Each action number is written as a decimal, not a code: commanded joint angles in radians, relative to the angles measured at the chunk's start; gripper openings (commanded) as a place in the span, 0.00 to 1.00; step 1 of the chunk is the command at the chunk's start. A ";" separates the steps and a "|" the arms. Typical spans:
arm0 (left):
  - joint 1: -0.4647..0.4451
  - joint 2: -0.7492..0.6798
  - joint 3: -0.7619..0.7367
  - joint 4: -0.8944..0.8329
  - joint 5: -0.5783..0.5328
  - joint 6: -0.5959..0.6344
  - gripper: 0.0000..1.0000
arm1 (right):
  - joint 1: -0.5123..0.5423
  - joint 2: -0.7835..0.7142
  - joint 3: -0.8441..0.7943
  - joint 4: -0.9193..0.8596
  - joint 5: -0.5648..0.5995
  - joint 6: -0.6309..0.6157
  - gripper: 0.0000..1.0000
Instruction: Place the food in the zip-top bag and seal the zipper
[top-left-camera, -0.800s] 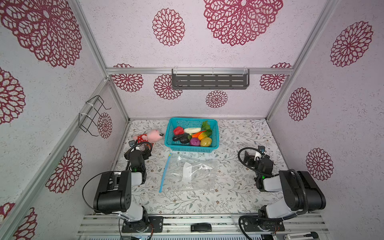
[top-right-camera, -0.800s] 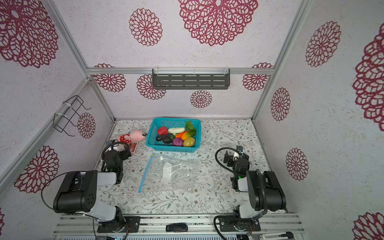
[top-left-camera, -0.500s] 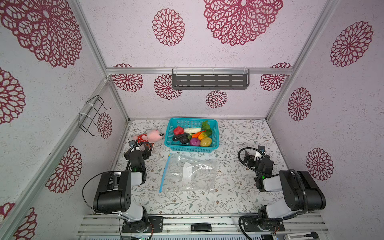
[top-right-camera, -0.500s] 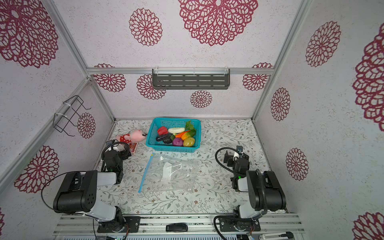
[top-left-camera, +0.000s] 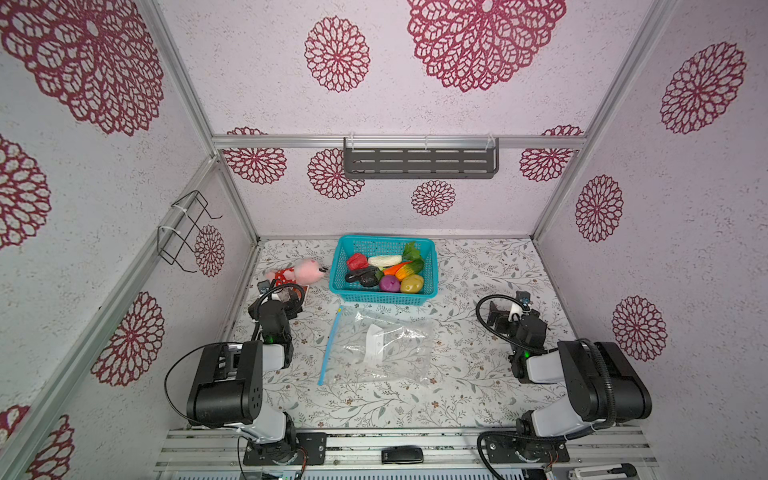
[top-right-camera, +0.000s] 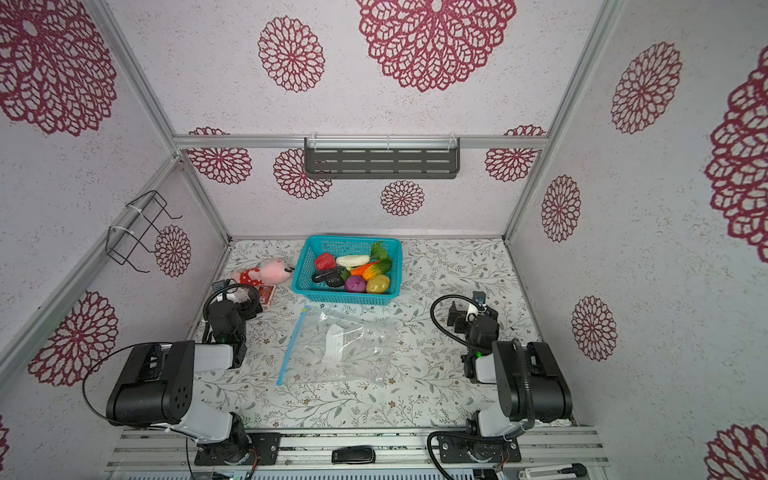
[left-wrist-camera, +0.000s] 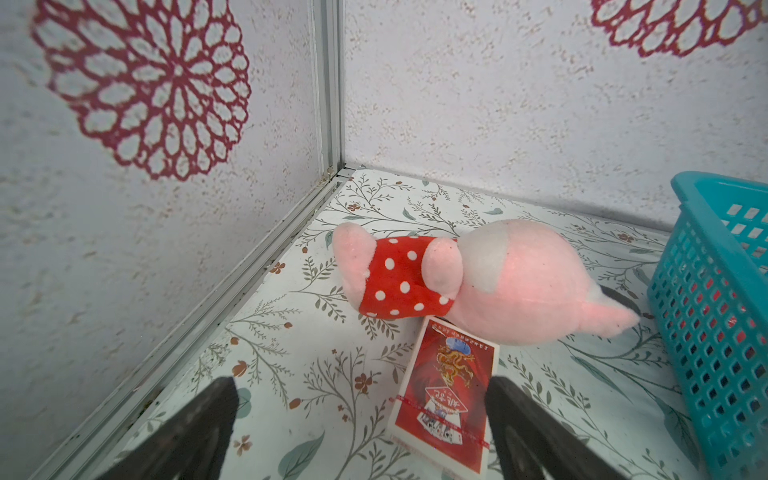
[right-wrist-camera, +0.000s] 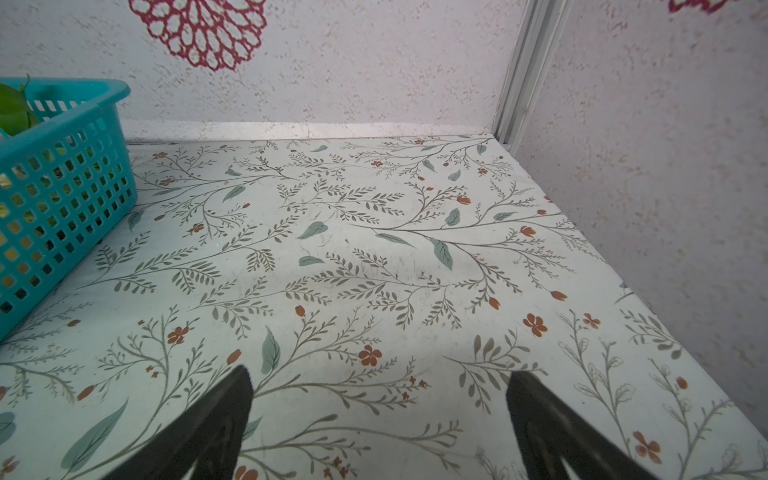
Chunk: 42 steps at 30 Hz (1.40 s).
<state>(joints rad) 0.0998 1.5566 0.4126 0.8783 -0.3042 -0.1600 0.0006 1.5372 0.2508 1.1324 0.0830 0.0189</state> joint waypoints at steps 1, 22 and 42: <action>-0.002 0.000 0.002 0.027 -0.006 0.015 0.97 | -0.004 -0.002 0.013 0.049 0.012 0.003 0.99; -0.199 -0.188 0.176 -0.360 -0.197 0.126 0.97 | 0.380 -0.256 0.206 -0.482 0.348 -0.184 0.99; -0.298 -0.037 0.734 -1.228 0.371 -0.488 0.97 | 0.466 -0.225 0.456 -0.890 -0.030 0.857 0.99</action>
<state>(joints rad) -0.2024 1.5219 1.1007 -0.3115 -0.0116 -0.5694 0.4538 1.2751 0.6827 0.1734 0.1204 0.6846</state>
